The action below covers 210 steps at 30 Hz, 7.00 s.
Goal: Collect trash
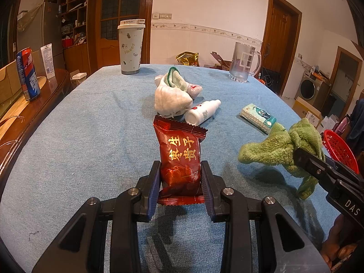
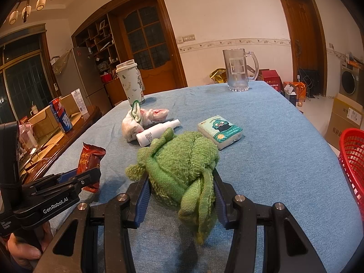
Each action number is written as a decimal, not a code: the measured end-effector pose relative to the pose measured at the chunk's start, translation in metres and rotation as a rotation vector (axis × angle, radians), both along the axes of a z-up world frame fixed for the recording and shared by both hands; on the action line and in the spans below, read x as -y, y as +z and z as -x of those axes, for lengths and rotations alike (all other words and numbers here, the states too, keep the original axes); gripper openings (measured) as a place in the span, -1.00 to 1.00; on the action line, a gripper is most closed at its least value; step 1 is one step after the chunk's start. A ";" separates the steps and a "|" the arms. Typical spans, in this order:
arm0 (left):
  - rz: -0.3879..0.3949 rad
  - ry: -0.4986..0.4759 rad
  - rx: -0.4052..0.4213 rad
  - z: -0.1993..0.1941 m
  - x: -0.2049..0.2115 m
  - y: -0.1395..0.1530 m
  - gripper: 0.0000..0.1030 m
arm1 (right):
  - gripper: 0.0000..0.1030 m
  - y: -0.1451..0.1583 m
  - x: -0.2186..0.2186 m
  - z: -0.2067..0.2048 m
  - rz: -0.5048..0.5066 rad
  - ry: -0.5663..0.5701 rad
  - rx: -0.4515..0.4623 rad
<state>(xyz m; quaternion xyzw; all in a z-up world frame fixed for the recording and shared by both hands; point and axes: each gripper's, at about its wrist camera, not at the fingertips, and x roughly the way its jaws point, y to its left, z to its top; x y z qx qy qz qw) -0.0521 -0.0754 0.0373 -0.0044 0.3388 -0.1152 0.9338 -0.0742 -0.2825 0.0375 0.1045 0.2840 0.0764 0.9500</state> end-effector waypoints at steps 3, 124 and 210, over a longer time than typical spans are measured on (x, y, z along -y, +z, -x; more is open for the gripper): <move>-0.001 0.000 -0.001 0.000 0.000 0.000 -0.37 | 0.03 0.000 0.000 0.000 -0.001 -0.003 0.004; 0.002 -0.240 -0.136 -0.066 0.001 0.034 0.42 | 0.55 -0.017 0.024 -0.172 0.223 0.080 -0.288; 0.005 -0.117 0.100 -0.088 0.069 0.033 -0.44 | -0.22 0.021 0.040 -0.091 0.090 -0.028 -0.052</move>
